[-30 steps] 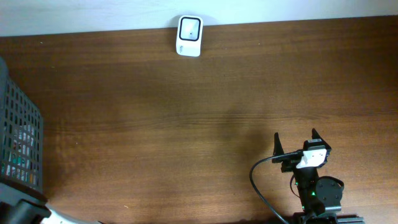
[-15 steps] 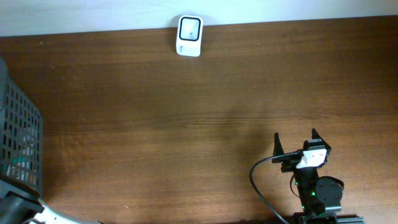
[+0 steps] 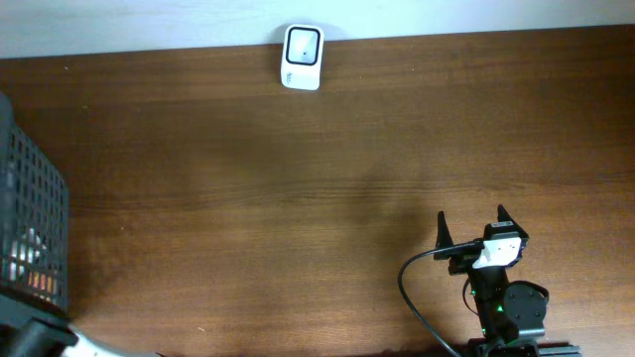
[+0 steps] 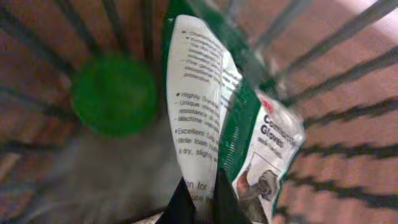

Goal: Scan the item barcode
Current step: 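Carry the green wipes pack to the table center and release it, then reach the left gripper into the basket and grasp the green-capped bottle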

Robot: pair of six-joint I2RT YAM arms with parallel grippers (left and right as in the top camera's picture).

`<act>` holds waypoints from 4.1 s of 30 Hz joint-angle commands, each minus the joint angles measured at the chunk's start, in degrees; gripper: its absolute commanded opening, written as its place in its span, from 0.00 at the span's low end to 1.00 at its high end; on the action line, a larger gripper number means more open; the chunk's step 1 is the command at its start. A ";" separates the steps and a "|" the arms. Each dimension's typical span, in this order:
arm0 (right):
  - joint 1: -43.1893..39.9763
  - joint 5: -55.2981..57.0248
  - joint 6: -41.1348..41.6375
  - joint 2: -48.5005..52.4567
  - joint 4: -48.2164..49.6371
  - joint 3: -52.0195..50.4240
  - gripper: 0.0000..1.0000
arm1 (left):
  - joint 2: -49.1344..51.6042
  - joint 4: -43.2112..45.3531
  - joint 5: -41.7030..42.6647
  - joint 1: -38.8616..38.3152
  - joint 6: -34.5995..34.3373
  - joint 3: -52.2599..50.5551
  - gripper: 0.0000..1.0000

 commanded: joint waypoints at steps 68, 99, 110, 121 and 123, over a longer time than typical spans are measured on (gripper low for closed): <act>0.31 0.26 0.09 -0.33 -0.28 -0.28 0.98 | -9.66 -15.67 -33.48 -7.82 -27.74 9.88 0.92; 0.31 0.26 0.09 -0.33 -0.28 -0.28 0.98 | 13.86 28.41 -28.89 -6.56 -7.87 -7.43 0.84; 0.31 0.26 0.09 -0.33 -0.28 -0.28 0.98 | 16.59 35.89 -23.47 -6.58 -12.46 -7.41 0.34; 0.31 0.26 0.09 -0.33 -0.28 -0.28 0.98 | -5.16 28.04 -23.45 -6.69 -12.50 -6.97 0.28; 0.31 0.26 0.09 -0.33 -0.28 -0.28 0.98 | -11.78 26.51 -23.34 -6.75 -13.11 -6.95 0.28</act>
